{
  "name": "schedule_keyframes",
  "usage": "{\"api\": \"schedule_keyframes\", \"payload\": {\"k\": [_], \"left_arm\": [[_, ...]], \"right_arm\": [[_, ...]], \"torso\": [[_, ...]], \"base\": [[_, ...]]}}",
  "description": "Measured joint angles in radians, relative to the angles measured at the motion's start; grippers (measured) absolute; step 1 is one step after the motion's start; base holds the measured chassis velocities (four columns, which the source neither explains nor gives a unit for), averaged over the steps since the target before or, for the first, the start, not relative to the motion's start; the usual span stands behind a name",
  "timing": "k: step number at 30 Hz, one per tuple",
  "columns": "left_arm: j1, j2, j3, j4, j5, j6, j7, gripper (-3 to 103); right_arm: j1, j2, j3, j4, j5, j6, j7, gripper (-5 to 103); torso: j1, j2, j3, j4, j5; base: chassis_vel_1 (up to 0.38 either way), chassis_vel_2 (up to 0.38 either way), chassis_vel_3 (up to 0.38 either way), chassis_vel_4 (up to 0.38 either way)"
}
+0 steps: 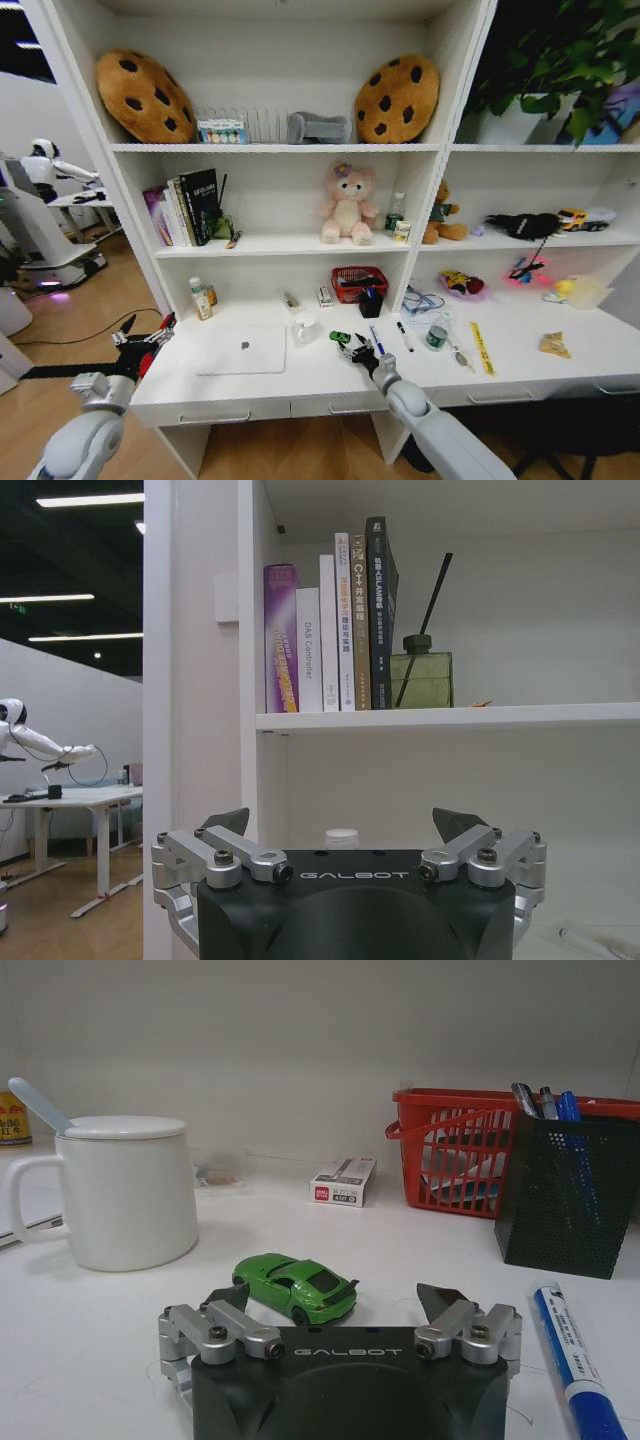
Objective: Organize the objects on the table.
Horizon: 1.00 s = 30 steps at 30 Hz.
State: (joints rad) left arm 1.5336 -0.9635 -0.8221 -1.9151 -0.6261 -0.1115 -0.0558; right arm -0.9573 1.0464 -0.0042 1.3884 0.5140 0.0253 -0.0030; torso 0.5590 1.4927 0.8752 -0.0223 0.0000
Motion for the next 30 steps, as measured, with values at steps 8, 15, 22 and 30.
{"api": "schedule_keyframes", "payload": {"k": [8, 15, 22, 30], "left_arm": [[0.000, 0.000, 0.000, 0.000, 0.000, 0.000, 0.000, 100], [0.000, 0.000, 0.000, 0.000, 0.000, 0.000, 0.000, 100], [0.000, 0.000, 0.000, 0.000, 0.000, 0.000, 0.000, 100], [0.000, 0.000, 0.000, 0.000, 0.000, 0.000, 0.000, 100]], "right_arm": [[0.041, 0.022, -0.033, -0.045, 0.004, 0.000, -0.012, 100], [0.067, 0.066, -0.059, -0.086, 0.001, 0.001, -0.018, 100], [0.106, 0.106, -0.075, -0.139, -0.002, 0.004, -0.018, 100], [0.119, 0.110, -0.076, -0.152, -0.004, 0.008, -0.018, 86]], "torso": [[0.000, 0.000, 0.000, 0.0000, -0.0001], [0.000, 0.000, 0.000, 0.0000, 0.0000], [0.000, 0.000, 0.000, 0.0001, -0.0002], [0.000, 0.000, 0.000, -0.0001, 0.0000]], "base": [[0.000, 0.000, 0.000, 0.000], [0.000, 0.000, 0.000, 0.000], [0.000, 0.000, 0.000, 0.000], [0.000, 0.000, 0.000, 0.000]]}}
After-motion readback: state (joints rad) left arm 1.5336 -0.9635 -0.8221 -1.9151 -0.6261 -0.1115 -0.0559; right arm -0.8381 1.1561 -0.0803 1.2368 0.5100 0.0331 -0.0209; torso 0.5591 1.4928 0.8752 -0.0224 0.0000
